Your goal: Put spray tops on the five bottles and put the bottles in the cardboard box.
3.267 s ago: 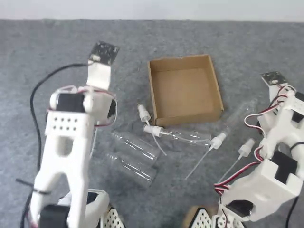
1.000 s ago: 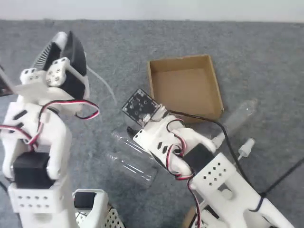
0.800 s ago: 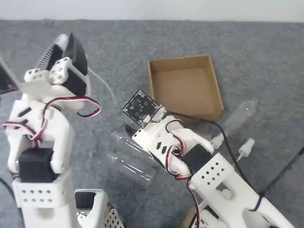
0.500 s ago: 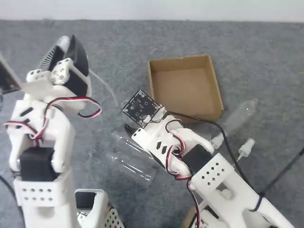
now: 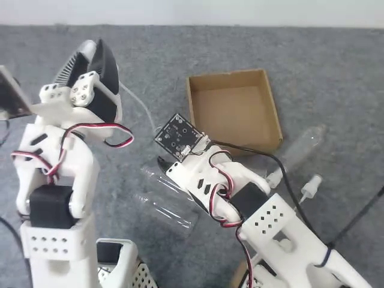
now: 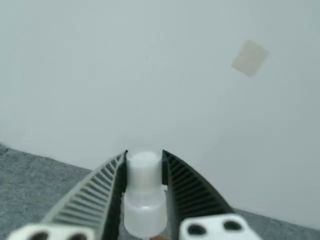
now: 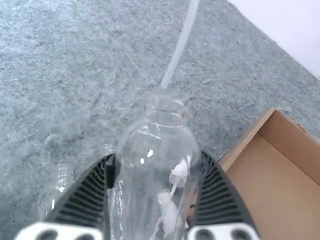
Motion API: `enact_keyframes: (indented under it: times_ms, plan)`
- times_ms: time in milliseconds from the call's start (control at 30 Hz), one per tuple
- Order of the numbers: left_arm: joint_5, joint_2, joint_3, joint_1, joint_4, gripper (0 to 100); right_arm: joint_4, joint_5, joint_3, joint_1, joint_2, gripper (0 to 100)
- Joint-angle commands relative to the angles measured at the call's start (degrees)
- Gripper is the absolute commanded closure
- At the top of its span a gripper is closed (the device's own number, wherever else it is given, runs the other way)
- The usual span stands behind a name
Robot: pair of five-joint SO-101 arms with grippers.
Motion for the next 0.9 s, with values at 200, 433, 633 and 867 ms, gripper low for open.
enact_keyframes:
  times_ms: [200,433,633,867]
  plan:
    - [0.3,-1.2,9.5,8.4,0.3,99,-0.9,-0.4,0.0,-0.3,-2.4,99.3]
    - [-3.9,-1.2,10.8,12.0,8.0,99,-7.7,-0.8,6.3,1.0,-2.7,99.3]
    - [-5.5,-1.2,11.6,12.0,8.7,99,-25.9,-0.8,15.7,5.0,-8.2,99.3]
    - [-7.1,-1.2,13.8,12.1,8.7,99,-32.0,-5.7,22.7,4.9,-16.6,99.3]
